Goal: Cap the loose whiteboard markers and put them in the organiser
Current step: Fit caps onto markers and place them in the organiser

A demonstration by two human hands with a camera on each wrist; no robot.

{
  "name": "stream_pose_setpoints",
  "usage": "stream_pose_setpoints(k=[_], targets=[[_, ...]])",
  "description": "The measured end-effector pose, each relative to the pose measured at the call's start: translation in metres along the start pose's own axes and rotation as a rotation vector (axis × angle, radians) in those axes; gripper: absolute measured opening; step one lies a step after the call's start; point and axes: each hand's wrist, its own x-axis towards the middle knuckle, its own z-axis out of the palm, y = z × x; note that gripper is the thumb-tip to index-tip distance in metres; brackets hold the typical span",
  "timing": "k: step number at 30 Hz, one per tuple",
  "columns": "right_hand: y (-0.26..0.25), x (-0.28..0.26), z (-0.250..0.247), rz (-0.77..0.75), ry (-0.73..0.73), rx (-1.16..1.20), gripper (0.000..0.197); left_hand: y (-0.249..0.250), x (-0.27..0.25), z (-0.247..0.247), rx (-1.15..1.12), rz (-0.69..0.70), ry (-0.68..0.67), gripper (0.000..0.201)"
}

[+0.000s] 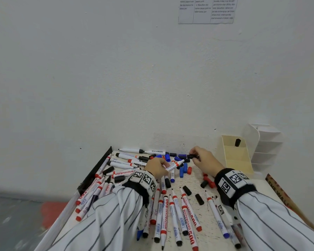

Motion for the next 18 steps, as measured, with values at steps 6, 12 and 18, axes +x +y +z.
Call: stream_pose_setpoints(k=[6,12,18], targets=[[-0.001,-0.007,-0.001,-0.076,-0.079,0.009,0.022,0.008,-0.007,0.001,0.006,0.034,-0.054,0.033],[-0.006,-0.016,-0.003,0.085,-0.022,0.096,0.043,0.023,-0.017,0.006,-0.168,0.143,-0.065,0.032],[-0.009,-0.018,-0.003,0.169,0.106,0.210,0.051,0.033,-0.023,0.013,-0.059,0.330,0.028,0.024]])
